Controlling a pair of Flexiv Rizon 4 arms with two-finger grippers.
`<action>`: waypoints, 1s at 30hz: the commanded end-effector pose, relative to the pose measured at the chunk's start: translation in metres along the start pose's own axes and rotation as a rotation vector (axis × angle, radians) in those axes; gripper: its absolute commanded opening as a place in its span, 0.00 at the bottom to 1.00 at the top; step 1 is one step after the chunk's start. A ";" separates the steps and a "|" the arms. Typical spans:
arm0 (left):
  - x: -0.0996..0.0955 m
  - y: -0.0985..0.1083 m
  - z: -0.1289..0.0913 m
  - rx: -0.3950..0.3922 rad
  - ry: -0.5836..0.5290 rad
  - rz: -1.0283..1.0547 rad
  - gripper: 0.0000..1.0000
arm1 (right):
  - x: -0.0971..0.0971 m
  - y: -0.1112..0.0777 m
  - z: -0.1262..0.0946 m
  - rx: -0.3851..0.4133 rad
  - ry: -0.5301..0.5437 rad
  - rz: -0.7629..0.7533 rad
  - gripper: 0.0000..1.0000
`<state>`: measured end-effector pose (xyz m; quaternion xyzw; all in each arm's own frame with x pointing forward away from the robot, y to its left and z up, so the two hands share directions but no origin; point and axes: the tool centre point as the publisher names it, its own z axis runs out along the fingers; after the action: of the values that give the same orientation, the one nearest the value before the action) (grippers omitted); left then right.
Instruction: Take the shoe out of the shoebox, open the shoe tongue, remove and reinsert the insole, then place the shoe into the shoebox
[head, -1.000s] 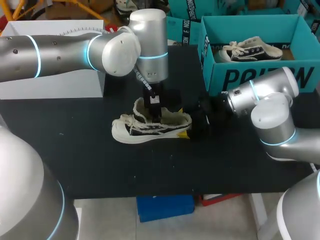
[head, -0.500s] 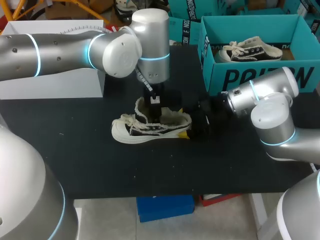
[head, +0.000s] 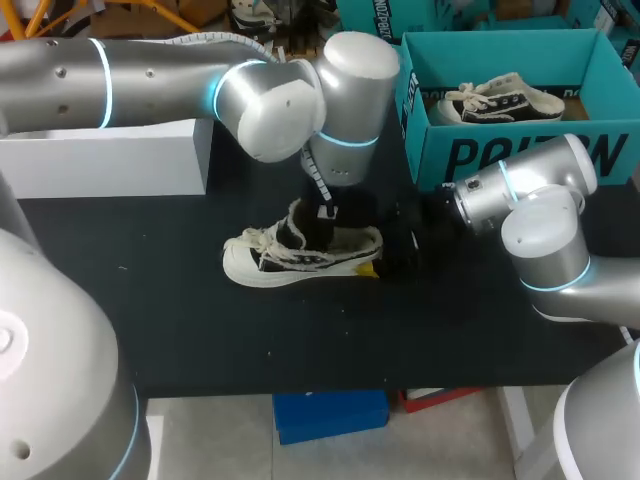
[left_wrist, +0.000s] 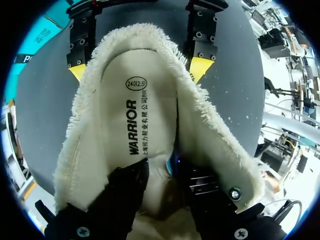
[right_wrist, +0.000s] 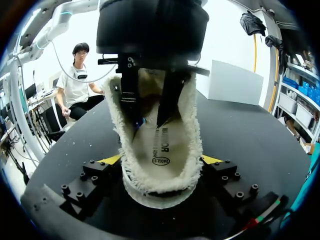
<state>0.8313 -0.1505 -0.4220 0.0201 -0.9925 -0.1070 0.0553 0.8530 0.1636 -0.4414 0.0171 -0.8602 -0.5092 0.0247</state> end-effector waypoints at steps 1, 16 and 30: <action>0.002 0.004 0.030 -0.034 -0.081 -0.001 0.41 | -0.001 -0.003 0.002 0.002 0.000 0.002 0.00; -0.025 0.021 0.052 -0.112 -0.316 0.010 0.39 | -0.001 -0.003 0.002 0.002 0.000 0.002 0.00; -0.069 0.039 0.086 -0.172 -0.521 -0.048 0.40 | -0.001 -0.003 0.002 0.002 0.000 0.002 0.00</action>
<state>0.8549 -0.1326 -0.4168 0.0151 -0.9653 -0.1947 -0.1734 0.8537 0.1652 -0.4413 0.0163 -0.8602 -0.5092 0.0243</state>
